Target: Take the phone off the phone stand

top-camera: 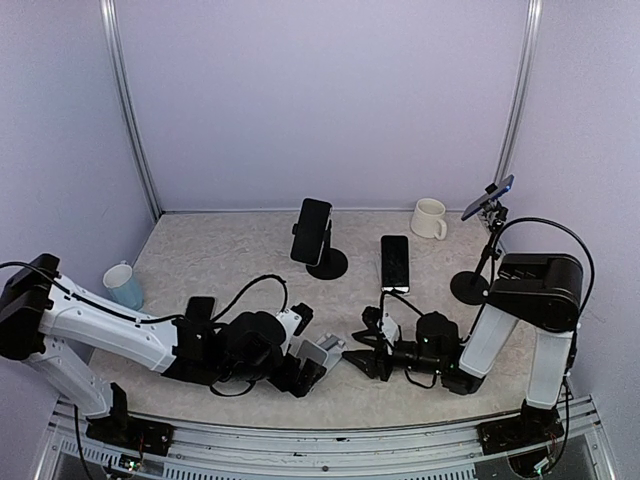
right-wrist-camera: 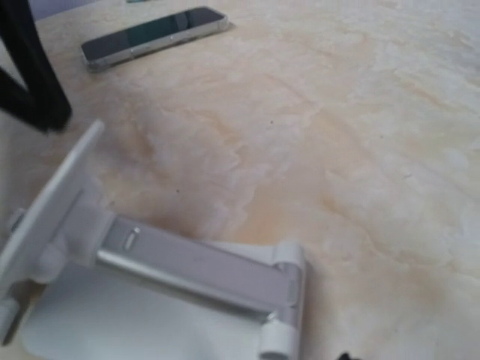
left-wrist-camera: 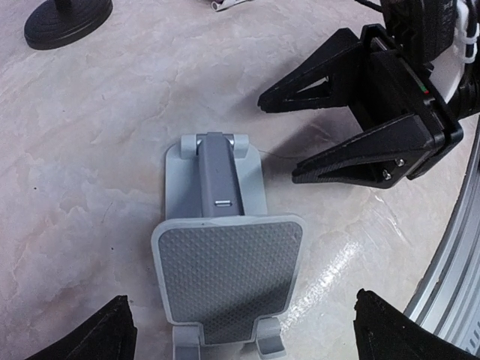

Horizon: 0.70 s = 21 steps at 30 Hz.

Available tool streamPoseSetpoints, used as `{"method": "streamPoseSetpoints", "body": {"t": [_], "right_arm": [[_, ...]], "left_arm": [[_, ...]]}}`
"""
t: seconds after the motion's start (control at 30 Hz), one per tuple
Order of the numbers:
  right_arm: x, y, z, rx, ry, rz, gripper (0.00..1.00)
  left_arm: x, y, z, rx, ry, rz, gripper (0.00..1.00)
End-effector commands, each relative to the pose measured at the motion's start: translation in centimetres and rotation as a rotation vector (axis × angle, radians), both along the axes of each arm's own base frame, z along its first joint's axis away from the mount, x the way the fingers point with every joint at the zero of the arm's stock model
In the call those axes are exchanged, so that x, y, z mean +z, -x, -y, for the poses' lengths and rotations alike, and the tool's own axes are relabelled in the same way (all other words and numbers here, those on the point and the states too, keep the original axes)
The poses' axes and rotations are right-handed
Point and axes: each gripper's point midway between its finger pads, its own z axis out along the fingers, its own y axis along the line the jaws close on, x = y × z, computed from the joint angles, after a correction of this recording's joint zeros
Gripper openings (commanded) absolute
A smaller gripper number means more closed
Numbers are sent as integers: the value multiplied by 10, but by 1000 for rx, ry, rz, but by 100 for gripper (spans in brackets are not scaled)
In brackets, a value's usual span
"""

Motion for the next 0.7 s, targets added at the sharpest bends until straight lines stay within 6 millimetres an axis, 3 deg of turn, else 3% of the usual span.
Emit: {"method": "streamPoseSetpoints", "body": {"t": [0.0,0.33,0.67], "right_arm": [[22,2,3,-16,-67,40,56],[26,1,8,-45,-84,41,59],[27,-3,13,-75,-95,34,60]], "left_arm": [[8,-8,21,56,54,12,99],[-13,-22,37,70,-69,61,98],[-22,-30,34,71,-70,37,78]]}}
